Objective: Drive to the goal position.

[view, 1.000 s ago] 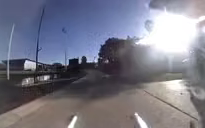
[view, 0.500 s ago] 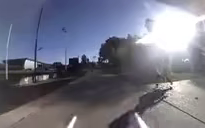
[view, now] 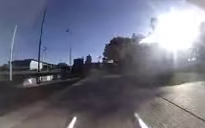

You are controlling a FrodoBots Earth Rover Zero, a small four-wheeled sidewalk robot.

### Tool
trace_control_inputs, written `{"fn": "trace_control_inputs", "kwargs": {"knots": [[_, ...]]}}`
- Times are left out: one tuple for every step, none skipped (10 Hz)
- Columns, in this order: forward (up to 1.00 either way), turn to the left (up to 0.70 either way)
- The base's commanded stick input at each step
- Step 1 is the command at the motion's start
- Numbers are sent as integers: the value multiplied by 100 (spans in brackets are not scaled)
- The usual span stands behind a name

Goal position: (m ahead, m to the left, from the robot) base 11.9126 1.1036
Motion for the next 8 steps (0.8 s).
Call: {"fn": "trace_control_inputs", "kwargs": {"knots": [[100, 0], [100, 0], [100, 0], [100, 0], [100, 0], [100, 0], [100, 0], [100, 0]]}}
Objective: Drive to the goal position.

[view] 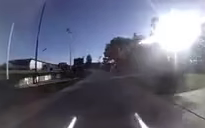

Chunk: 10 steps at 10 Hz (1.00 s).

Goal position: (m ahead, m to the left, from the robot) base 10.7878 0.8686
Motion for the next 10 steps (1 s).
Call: {"fn": "trace_control_inputs", "kwargs": {"knots": [[100, 0], [100, 0], [100, 0], [100, 0], [100, 0], [100, 0], [100, 0], [100, 0], [100, 0], [100, 0]]}}
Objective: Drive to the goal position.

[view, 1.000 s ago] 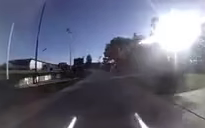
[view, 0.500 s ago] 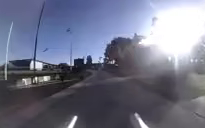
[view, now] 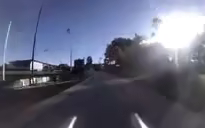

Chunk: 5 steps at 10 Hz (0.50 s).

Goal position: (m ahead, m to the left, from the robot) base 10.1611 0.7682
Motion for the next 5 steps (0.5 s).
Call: {"fn": "trace_control_inputs", "kwargs": {"knots": [[100, 0], [100, 0], [100, 0], [100, 0], [100, 0]]}}
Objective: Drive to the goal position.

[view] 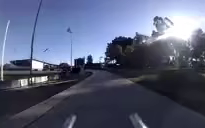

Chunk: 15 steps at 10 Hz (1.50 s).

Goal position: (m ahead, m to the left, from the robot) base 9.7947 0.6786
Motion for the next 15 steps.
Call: {"fn": "trace_control_inputs", "kwargs": {"knots": [[100, 0], [100, 0], [100, 0], [100, 0], [100, 0], [100, 0], [100, 0], [100, 0], [100, 0], [100, 0], [100, 0], [100, 0], [100, 0], [100, 0], [100, 0]]}}
